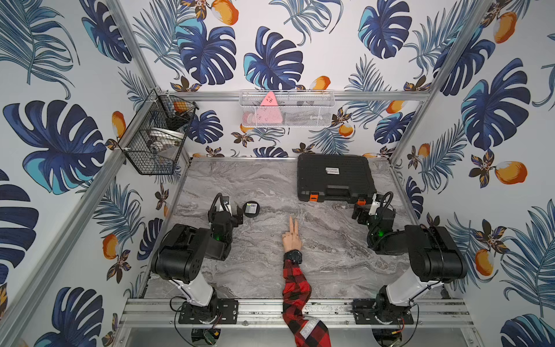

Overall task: Take off the watch
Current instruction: Adjust the hand at the center of the board.

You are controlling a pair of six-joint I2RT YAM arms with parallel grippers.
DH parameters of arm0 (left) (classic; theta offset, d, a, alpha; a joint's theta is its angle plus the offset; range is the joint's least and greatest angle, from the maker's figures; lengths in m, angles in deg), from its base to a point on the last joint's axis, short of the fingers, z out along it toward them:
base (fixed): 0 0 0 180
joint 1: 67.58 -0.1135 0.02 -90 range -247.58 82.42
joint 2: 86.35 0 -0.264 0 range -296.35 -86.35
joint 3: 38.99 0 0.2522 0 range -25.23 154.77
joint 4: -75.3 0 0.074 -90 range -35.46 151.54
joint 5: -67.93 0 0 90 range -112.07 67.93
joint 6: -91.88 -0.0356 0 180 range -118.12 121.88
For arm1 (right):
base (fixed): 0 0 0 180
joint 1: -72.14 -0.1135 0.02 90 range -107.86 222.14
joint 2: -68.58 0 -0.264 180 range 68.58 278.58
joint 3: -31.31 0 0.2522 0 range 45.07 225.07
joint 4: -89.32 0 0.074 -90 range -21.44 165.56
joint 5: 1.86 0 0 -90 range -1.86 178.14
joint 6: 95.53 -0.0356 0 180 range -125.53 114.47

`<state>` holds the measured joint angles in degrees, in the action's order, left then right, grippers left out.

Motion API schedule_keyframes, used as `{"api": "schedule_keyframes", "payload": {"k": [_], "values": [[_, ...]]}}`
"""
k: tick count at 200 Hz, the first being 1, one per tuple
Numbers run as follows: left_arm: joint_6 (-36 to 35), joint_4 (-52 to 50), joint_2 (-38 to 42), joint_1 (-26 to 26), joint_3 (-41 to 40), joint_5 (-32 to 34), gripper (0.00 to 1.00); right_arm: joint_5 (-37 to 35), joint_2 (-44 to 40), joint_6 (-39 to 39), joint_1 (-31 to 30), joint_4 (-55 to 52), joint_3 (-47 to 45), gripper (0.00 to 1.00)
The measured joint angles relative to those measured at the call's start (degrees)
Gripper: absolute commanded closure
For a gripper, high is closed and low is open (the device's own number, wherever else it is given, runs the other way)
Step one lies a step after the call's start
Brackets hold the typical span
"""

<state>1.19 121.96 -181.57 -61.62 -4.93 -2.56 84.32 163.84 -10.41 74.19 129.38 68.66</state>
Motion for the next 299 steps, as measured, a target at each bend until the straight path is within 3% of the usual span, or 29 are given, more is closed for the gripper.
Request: {"api": "schedule_keyframes", "payload": {"k": [106,155,188,224,243,273,299], "values": [[0.1,-1.5,0.4,-1.2,0.4,-9.3,0.01,-0.2,0.0,-0.3,0.3,0.0,0.0,0.0],[-0.3,-1.7,0.4,-1.3,0.5,-10.2,0.01,-2.3,-0.4,-0.4,-0.1,0.0,-0.2,0.0],[-0.5,-3.3,2.0,-0.3,0.8,-7.3,0.01,-7.1,-6.4,-1.7,-0.7,-6.5,2.1,0.0],[-0.2,-13.8,8.4,1.8,7.1,-0.5,0.01,-11.3,-13.6,-2.9,-2.8,-17.6,6.1,0.0],[1.5,-24.1,10.8,2.9,13.1,3.5,0.01,-11.7,-17.1,-5.0,-3.2,-26.9,10.8,0.0],[12.7,-44.7,11.5,3.7,25.9,7.2,0.05,-8.2,-20.7,-9.7,-4.2,-37.7,15.7,0.0],[20.7,-60.0,8.1,4.3,37.5,3.6,0.07,-3.2,-21.5,-13.8,-4.9,-47.4,20.6,0.0]]}}
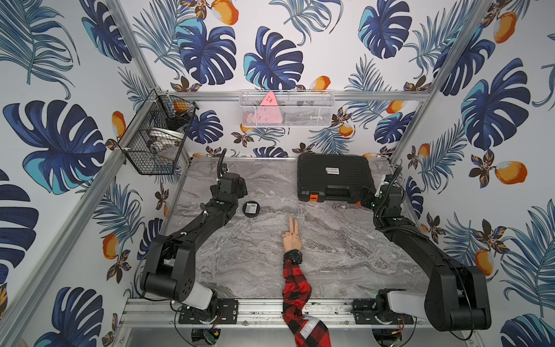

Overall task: Take off the watch
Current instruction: Adjust the hand at the center of the board.

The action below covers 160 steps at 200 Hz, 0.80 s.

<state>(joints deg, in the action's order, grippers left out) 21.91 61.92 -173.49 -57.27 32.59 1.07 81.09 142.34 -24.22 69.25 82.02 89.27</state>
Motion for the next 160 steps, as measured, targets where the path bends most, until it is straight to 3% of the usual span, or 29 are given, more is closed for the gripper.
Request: {"api": "schedule_keyframes", "payload": {"k": [31,63,106,160], "values": [[4.4,-14.7,-0.1,6.5,5.7,-6.5,0.06,8.8,0.8,-3.3,0.1,-9.1,6.9,0.0],[7.0,-28.0,1.0,16.8,12.0,-7.0,0.05,16.8,0.8,-4.9,0.0,-14.1,8.5,0.0],[14.6,-42.2,4.0,31.6,13.4,-6.3,0.06,21.4,1.1,-5.7,0.0,-16.4,7.6,0.0],[29.6,-49.9,1.6,50.6,13.4,-4.8,0.05,25.2,2.1,-5.7,0.0,-17.6,7.9,0.0]]}}
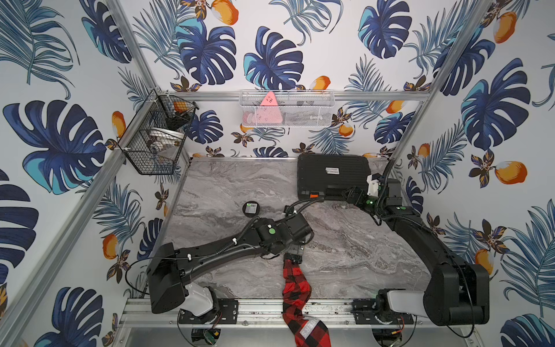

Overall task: Take off the watch
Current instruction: Adjust the hand at the center of the board.

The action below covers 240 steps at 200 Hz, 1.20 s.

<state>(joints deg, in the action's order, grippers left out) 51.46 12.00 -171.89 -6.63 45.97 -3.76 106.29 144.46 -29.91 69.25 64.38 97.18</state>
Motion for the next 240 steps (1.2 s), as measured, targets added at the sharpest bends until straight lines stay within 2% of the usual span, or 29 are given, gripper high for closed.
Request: {"api": "schedule_keyframes", "payload": {"k": [19,44,86,116,167,212,240], "values": [[4.6,-0.5,-2.7,4.5,-0.1,0.6,0.05,1.1,0.1,0.0,0.0,-0.1,0.2,0.0],[9.4,0.8,-5.4,7.3,-2.8,0.7,0.05,2.7,0.1,-0.5,0.0,-0.1,0.2,0.0],[14.7,5.0,-5.6,8.0,-9.4,-0.5,0.05,4.4,0.1,-1.2,0.0,-0.1,0.1,0.0],[15.1,9.4,-6.1,8.0,-11.5,-1.6,0.05,4.9,0.1,-1.4,0.0,-0.1,0.2,0.0],[14.8,14.2,-9.4,7.3,-11.7,-2.2,0.19,5.0,0.3,-1.3,0.0,-0.4,0.7,0.0],[14.8,15.6,-9.7,6.9,-13.8,-3.1,0.26,5.0,0.5,-1.3,0.0,-0.5,0.7,0.0],[14.5,16.2,-10.0,6.5,-13.9,-3.3,0.36,5.0,0.8,-1.3,0.0,-0.9,0.8,0.0]]}}
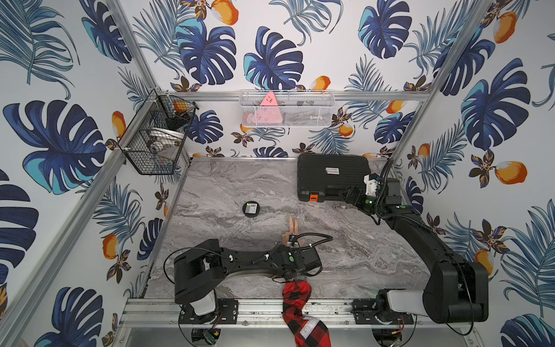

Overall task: Take off the watch
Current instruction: Adjust the hand at the center of the board.

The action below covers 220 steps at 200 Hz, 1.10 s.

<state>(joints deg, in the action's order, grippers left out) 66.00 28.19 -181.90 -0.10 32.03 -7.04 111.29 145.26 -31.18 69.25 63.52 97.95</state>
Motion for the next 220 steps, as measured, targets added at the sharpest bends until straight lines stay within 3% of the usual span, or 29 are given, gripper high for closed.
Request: {"api": "schedule_keyframes", "payload": {"k": [59,106,161,191,220], "values": [[-5.4,4.3,4.6,-3.5,-3.1,-1.7,0.51,1.7,-0.7,0.1,0.0,-0.2,-0.1,0.0],[-13.6,15.7,10.3,-7.3,-7.1,-6.9,0.58,6.0,-2.0,-2.5,-1.5,0.0,-0.3,0.0],[-17.8,33.2,13.6,-10.2,-12.3,-16.4,0.64,10.1,-5.2,-9.9,-9.3,3.3,-4.0,0.0],[-17.7,41.1,13.4,-10.9,-13.0,-20.4,0.67,9.6,-7.7,-13.1,-15.0,6.1,-6.7,0.0],[-17.6,44.7,12.7,-11.0,-13.6,-22.6,0.68,7.4,-9.5,-16.7,-16.9,9.2,-10.9,0.0]]}}
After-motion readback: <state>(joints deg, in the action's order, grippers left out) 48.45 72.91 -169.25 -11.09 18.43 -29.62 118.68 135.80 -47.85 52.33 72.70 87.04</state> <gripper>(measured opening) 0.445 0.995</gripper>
